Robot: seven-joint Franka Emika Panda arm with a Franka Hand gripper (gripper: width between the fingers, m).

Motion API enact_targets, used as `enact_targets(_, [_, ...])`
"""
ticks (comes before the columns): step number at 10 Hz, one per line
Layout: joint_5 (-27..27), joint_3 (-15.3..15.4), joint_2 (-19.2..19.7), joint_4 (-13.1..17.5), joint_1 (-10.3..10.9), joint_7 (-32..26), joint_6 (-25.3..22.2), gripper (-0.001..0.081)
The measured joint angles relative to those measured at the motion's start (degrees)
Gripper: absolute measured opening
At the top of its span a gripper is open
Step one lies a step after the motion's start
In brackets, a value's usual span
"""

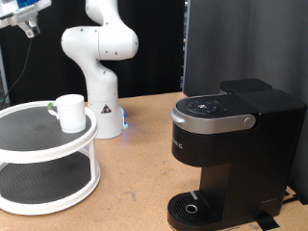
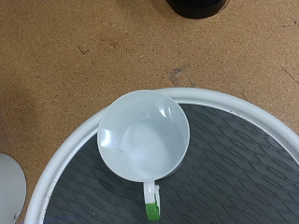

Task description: Make a cup of coffee with the keurig machine

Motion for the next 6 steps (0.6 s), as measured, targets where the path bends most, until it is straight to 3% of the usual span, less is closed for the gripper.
enact_targets(3, [-0.4, -0.1, 0.2, 0.1, 0.0, 0.0, -1.6, 0.0006])
enact_targets(6, [-0.2, -0.1, 0.1, -1.3, 0.0, -0.3, 0.7, 0.0006])
